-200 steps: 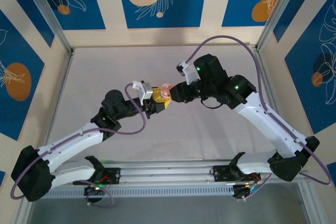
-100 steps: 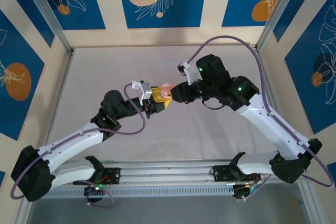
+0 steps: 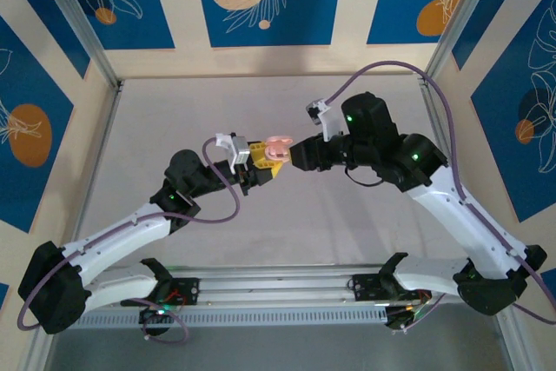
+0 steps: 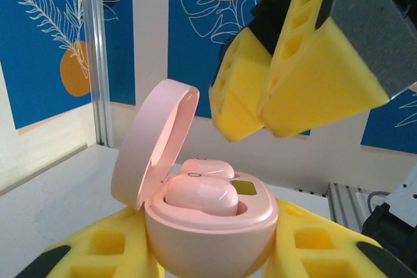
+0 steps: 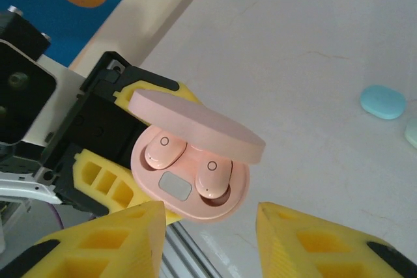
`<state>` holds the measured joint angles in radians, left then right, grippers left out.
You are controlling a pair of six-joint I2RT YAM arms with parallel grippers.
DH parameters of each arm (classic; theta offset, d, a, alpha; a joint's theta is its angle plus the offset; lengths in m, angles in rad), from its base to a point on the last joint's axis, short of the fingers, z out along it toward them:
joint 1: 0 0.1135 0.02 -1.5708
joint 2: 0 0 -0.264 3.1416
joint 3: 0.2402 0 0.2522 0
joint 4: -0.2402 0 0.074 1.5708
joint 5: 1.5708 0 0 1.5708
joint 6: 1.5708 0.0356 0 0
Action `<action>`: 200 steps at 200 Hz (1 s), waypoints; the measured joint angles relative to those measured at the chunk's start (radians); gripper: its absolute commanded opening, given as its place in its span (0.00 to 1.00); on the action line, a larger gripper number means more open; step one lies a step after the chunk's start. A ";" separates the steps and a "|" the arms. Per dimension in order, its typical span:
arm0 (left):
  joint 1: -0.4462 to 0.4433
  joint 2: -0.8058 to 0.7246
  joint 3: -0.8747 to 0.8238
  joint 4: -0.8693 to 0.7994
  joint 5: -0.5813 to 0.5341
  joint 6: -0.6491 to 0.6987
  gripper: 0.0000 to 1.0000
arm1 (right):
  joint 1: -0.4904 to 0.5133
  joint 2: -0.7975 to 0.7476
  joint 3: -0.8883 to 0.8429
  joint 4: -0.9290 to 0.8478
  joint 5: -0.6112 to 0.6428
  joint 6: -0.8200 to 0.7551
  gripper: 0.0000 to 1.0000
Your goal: Insert the wireless bluetooth earbuds into the charging case
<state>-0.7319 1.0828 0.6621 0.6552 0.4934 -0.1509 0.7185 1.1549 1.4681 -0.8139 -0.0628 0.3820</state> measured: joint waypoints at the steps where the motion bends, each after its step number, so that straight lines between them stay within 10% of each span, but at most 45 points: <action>1: 0.000 0.000 0.000 0.000 0.000 0.000 0.33 | -0.001 -0.002 -0.001 0.001 0.000 0.001 0.44; 92: 0.000 -0.004 -0.039 0.071 0.042 0.020 0.32 | -0.143 -0.122 -0.096 0.205 -0.129 0.143 0.49; 200: -0.006 -0.028 -0.039 0.070 0.072 0.082 0.32 | -0.152 0.081 -0.034 0.186 -0.301 0.203 0.54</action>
<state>-0.7376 1.0546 0.6231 0.7250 0.5655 -0.0685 0.5663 1.2358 1.4345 -0.6277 -0.3641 0.5846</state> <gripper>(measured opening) 0.325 0.543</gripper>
